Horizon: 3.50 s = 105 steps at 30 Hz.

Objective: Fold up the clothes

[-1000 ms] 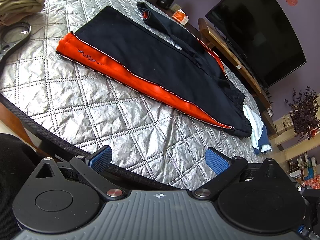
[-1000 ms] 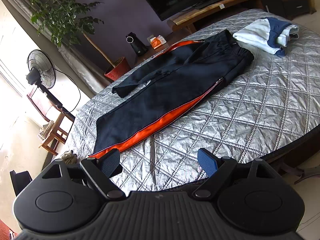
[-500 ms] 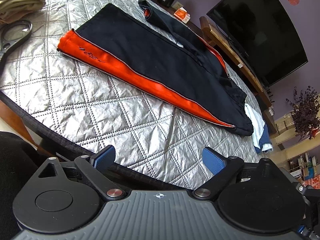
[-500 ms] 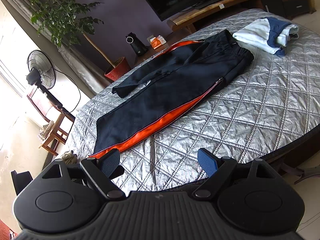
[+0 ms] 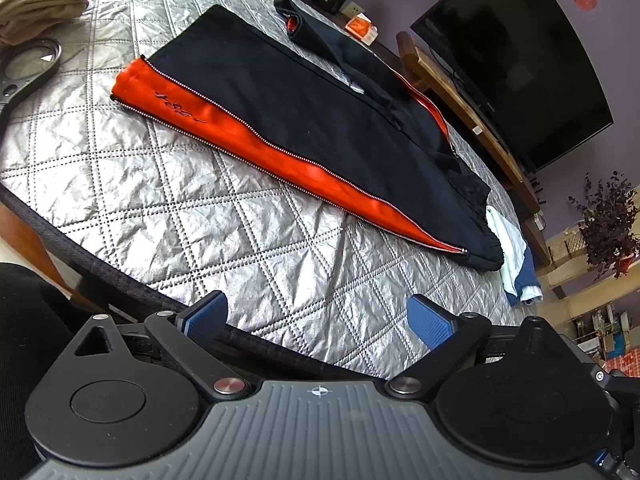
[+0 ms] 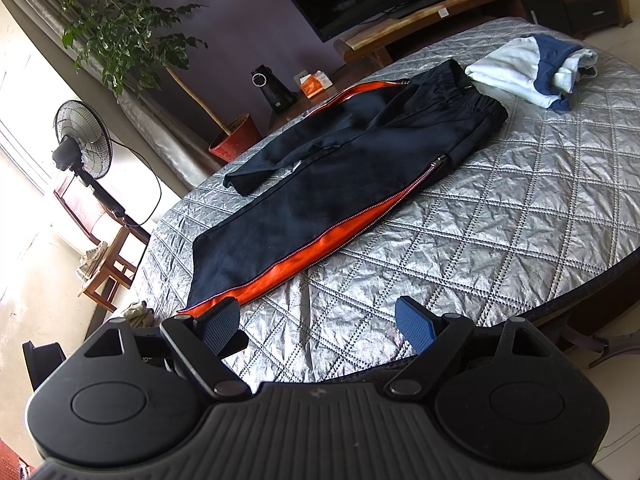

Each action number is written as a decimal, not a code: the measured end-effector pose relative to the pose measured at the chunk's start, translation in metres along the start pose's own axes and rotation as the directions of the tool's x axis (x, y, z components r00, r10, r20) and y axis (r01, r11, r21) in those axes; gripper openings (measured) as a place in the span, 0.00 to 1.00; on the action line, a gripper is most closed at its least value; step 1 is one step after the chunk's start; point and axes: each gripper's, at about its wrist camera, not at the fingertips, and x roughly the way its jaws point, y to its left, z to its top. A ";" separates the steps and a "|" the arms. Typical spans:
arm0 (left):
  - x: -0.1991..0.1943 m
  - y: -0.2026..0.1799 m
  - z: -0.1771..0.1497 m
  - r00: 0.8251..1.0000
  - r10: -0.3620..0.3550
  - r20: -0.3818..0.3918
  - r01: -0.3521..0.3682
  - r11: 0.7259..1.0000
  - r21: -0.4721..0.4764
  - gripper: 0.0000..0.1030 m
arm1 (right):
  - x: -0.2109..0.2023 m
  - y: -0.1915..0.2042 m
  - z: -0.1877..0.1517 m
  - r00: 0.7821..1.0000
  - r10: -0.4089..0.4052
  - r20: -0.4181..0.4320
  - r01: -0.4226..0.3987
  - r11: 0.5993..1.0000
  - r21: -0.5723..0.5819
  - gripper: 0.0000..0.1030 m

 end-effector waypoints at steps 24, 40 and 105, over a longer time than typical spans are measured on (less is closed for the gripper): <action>0.003 -0.008 -0.006 0.999 0.039 -0.024 -0.037 0.996 0.082 0.96 | 0.000 0.001 0.000 1.000 -0.004 0.003 0.004 1.000 0.001 0.80; 0.003 -0.020 -0.016 0.997 0.074 -0.028 -0.067 0.980 0.186 0.98 | 0.000 0.005 -0.002 1.000 -0.010 0.004 0.010 1.000 -0.021 0.80; -0.017 -0.047 -0.057 0.988 0.147 -0.041 -0.114 0.891 0.439 0.99 | -0.008 0.030 -0.013 1.000 -0.017 0.011 0.019 0.986 -0.165 0.83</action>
